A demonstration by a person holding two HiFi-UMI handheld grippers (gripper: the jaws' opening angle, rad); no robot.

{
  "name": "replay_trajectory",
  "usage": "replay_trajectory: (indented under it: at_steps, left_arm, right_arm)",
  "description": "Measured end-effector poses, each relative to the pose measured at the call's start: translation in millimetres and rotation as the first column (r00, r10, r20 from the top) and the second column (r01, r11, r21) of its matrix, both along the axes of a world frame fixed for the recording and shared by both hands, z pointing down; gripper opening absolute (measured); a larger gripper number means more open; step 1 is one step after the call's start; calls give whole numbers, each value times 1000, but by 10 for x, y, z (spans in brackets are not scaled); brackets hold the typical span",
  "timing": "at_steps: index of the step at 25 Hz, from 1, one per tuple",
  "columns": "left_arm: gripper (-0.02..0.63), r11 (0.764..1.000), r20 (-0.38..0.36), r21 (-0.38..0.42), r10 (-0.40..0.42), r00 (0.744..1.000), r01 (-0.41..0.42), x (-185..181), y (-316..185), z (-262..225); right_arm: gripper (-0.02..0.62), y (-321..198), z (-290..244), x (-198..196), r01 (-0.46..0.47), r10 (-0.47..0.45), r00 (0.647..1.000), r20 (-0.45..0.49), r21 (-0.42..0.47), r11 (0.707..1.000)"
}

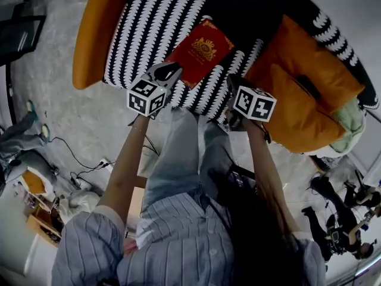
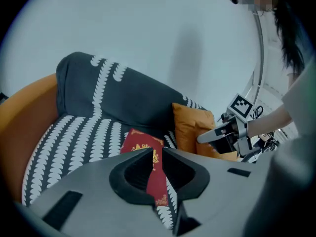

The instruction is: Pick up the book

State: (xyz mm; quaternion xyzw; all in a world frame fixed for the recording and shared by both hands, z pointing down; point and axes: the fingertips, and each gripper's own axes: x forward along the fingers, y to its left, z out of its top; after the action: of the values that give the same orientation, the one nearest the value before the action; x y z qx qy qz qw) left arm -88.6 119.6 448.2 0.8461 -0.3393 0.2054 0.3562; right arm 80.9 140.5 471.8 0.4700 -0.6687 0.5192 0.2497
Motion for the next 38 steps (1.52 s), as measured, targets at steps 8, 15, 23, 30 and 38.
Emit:
replay_trajectory:
  at_steps: [8,15,23,30,38]
  left_arm:
    - [83,994,30,-104,47,998,-44,-69,-238,659]
    - [152,976,62,-200,98,993,-84,-135,-481,1146]
    - [216,935,86,-312,207,975,-171,-114,-519,1469]
    - [250,875,109,-393,348,931,-281,-45,-346,1644]
    - [284,847,2,-473,275,962,-241,-97,-374,1714]
  right_arm:
    - [43,-123,548,9,-146,153,984,96,-70,987]
    - [45,-278,909,-153,-132,143,979,143,-80,988]
    - [192,-218,1192,-212,-82,103,986,131,-155,984]
    - [215,-172,1240,-217,-35,65,986,151,-190,981]
    - [215,-210,1421,-367,-20,41,995,90,-221,975]
